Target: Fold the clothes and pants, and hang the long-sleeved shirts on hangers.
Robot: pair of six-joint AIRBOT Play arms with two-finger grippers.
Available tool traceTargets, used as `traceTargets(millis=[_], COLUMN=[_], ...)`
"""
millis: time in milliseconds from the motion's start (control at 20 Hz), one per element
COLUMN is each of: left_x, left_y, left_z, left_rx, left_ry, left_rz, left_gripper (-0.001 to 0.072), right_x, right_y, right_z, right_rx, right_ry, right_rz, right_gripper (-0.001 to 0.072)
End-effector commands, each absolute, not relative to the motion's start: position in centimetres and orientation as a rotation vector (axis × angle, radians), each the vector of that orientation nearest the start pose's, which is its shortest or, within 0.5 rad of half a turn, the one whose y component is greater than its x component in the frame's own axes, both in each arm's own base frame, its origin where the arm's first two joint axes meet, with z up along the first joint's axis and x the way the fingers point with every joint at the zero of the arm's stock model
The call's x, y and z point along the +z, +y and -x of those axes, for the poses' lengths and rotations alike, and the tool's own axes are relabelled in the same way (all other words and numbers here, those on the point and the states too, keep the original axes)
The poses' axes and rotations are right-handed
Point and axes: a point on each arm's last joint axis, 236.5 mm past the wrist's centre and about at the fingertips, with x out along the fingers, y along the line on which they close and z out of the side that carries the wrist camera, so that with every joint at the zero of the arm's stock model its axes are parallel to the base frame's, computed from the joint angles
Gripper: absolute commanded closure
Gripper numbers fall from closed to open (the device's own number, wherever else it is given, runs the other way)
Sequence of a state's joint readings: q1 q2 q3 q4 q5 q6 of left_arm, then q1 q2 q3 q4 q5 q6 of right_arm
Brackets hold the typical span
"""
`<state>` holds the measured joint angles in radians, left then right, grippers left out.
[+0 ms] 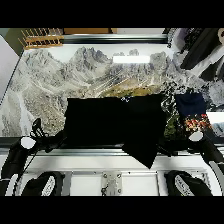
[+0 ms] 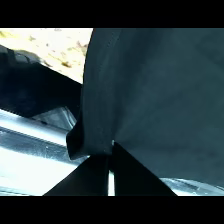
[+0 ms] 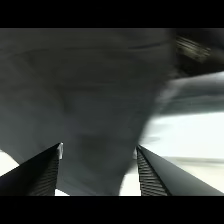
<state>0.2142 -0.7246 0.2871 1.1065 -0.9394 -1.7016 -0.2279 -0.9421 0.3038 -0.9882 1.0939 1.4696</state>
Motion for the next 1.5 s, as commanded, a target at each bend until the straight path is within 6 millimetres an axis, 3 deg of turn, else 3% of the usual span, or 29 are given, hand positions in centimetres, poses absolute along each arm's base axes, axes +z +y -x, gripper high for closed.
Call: traceTargets(millis=[0,50,150,200,250,500,700,900,1100,1450], left_x=[-9.4,-9.4,-9.3,-9.0,-8.4,-6.1,-4.6,-4.2,-3.8,-5.4], left_y=[-4.1,-4.1,-4.0,-4.0,-3.8,-2.2,-2.0,-1.2,-0.6,-2.3], left_z=[-21.1,-21.1,-21.3,-21.6,-21.9,-21.9,-23.3,-26.8,-31.9,-40.6], left_rx=[0.137,0.137,0.138,0.133,0.13,0.126,0.112,0.097,0.069,0.013], left_ry=[1.291,1.291,1.284,1.279,1.27,1.309,1.298,1.32,1.306,1.294], left_rz=[0.74,0.74,0.737,0.734,0.722,0.585,0.574,0.555,0.523,0.469], left_gripper=[0.0701,0.0701,0.0701,0.0701,0.0701,0.0701,0.0701,0.0701,0.0701,0.0701], right_x=[-12.3,-12.3,-11.8,-11.4,-10.7,-6.3,-1.6,0.8,0.8,-1.9], right_y=[9.0,9.1,8.8,8.5,8.0,5.1,4.1,3.4,2.7,2.9], right_z=[-18.0,-17.9,-18.0,-18.0,-18.1,-18.6,-23.7,-28.6,-33.4,-40.2], right_rx=[0.087,0.094,0.107,0.118,0.126,0.148,0.155,0.154,0.14,0.123], right_ry=[1.566,1.567,1.565,1.566,1.567,1.563,1.435,1.369,1.329,1.248], right_rz=[-0.727,-0.718,-0.691,-0.658,-0.612,-0.385,-0.339,-0.325,-0.33,-0.437], right_gripper=[0.021,0.0268,0.0589,0.0677,0.0699,0.0701,0.0702,0.0702,0.0701,0.0701])
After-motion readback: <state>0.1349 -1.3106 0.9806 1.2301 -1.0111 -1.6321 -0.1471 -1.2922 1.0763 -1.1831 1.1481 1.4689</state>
